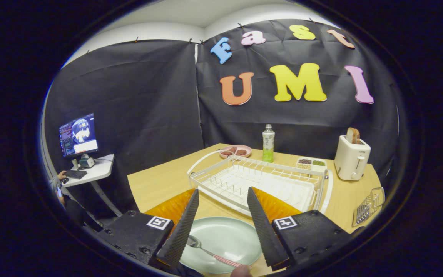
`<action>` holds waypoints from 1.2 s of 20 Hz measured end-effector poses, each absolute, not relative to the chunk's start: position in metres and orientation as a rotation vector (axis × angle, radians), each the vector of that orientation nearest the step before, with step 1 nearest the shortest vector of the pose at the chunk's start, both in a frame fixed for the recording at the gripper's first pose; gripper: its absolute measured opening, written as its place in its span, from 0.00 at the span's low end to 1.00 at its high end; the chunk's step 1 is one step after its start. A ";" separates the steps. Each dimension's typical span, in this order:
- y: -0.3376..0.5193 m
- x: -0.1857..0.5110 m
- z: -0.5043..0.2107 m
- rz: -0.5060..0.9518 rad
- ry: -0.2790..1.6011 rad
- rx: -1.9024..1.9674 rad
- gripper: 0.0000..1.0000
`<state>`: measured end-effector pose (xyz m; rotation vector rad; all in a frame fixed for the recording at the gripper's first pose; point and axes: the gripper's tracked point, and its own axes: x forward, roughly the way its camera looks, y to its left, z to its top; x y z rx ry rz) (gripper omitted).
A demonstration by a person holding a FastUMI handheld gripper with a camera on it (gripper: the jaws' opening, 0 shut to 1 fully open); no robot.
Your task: Take the plate from the dish rack, then take the spoon from the basket and place it into the plate.
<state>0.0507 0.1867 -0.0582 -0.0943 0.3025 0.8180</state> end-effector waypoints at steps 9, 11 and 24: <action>0.123 -0.006 -0.035 0.472 0.169 -0.017 0.87; 0.110 -0.024 -0.043 0.398 0.156 -0.030 0.89; 0.110 -0.098 -0.038 0.241 0.048 -0.024 0.91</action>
